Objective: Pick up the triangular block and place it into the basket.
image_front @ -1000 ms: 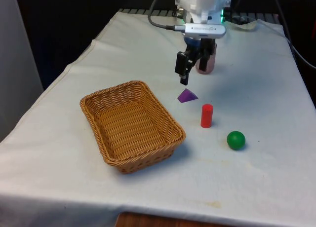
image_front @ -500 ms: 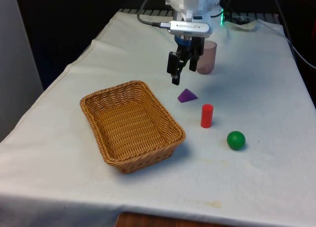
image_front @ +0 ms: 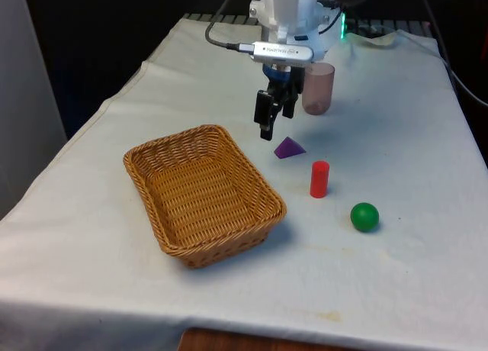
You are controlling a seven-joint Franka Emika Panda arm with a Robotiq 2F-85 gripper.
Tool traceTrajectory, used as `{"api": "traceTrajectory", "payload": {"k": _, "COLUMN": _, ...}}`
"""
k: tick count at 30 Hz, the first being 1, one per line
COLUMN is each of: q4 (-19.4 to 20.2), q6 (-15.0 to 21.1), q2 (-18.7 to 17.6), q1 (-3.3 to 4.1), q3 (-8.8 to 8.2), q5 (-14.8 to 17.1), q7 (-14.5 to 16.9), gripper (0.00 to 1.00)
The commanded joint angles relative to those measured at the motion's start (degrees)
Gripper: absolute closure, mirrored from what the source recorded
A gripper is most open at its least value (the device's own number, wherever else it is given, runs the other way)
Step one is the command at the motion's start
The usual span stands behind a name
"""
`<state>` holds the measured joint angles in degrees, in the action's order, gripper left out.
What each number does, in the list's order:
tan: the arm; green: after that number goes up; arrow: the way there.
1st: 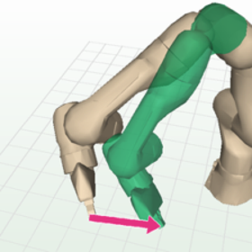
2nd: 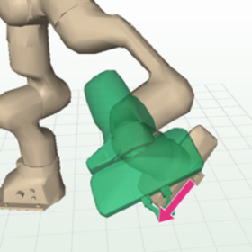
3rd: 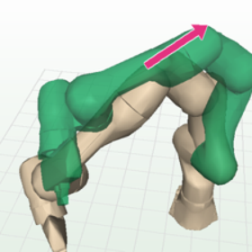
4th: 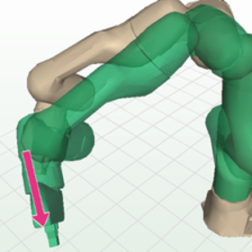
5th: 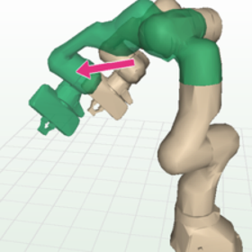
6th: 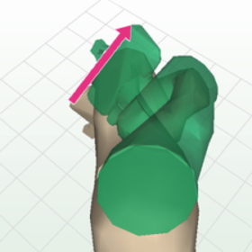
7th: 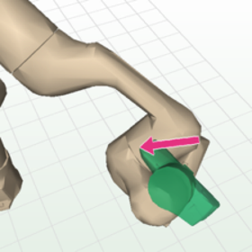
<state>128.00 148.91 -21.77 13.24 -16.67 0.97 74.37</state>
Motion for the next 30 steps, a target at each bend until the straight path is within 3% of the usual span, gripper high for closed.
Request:
{"api": "traceTrajectory", "payload": {"k": 1, "q4": 0.3, "q6": 1.1, "q2": -0.1, "q1": -0.34, "q3": 0.52, "q5": 0.5, "q7": 1.1, "gripper": 0.00}}
{"api": "traceTrajectory", "payload": {"k": 3, "q4": 0.3, "q6": 1.3, "q2": -0.3, "q1": -0.34, "q3": 0.52, "q5": 0.5, "q7": 1.8, "gripper": 0.00}}
{"api": "traceTrajectory", "payload": {"k": 4, "q4": 0.1, "q6": 0.1, "q2": -0.2, "q1": 0.00, "q3": 0.06, "q5": 0.0, "q7": 1.1, "gripper": 0.00}}
{"api": "traceTrajectory", "payload": {"k": 5, "q4": 0.3, "q6": 1.4, "q2": -0.5, "q1": -0.34, "q3": 0.57, "q5": 0.5, "q7": 2.2, "gripper": 0.00}}
{"api": "traceTrajectory", "payload": {"k": 10, "q4": 0.2, "q6": 2.5, "q2": -1.5, "q1": -0.34, "q3": 0.69, "q5": 0.4, "q7": 4.3, "gripper": 0.00}}
{"api": "traceTrajectory", "payload": {"k": 11, "q4": 0.1, "q6": 1.7, "q2": -1.5, "q1": 0.00, "q3": 0.17, "q5": 0.0, "q7": 3.7, "gripper": 0.00}}
{"api": "traceTrajectory", "payload": {"k": 12, "q4": 0.2, "q6": 2.8, "q2": -1.7, "q1": -0.40, "q3": 0.69, "q5": 0.4, "q7": 4.6, "gripper": 0.00}}
{"api": "traceTrajectory", "payload": {"k": 18, "q4": 0.2, "q6": 4.1, "q2": -2.5, "q1": -0.34, "q3": 0.74, "q5": 0.3, "q7": 7.2, "gripper": 0.00}}
{"api": "traceTrajectory", "payload": {"k": 20, "q4": 0.1, "q6": 3.2, "q2": -2.6, "q1": 0.00, "q3": 0.29, "q5": 0.0, "q7": 6.9, "gripper": 0.00}}
{"api": "traceTrajectory", "payload": {"k": 21, "q4": 0.2, "q6": 4.2, "q2": -2.6, "q1": -0.29, "q3": 0.69, "q5": 0.2, "q7": 8.0, "gripper": 0.00}}
{"api": "traceTrajectory", "payload": {"k": 24, "q4": 0.2, "q6": 4.1, "q2": -2.6, "q1": -0.23, "q3": 0.69, "q5": 0.1, "q7": 9.5, "gripper": 0.00}}
{"api": "traceTrajectory", "payload": {"k": 29, "q4": 0.4, "q6": 3.9, "q2": -1.9, "q1": 0.46, "q3": 0.80, "q5": -0.2, "q7": 10.0, "gripper": 0.00}}
{"api": "traceTrajectory", "payload": {"k": 30, "q4": 0.0, "q6": 3.3, "q2": -2.3, "q1": 0.17, "q3": 0.63, "q5": -0.1, "q7": 10.0, "gripper": 0.00}}
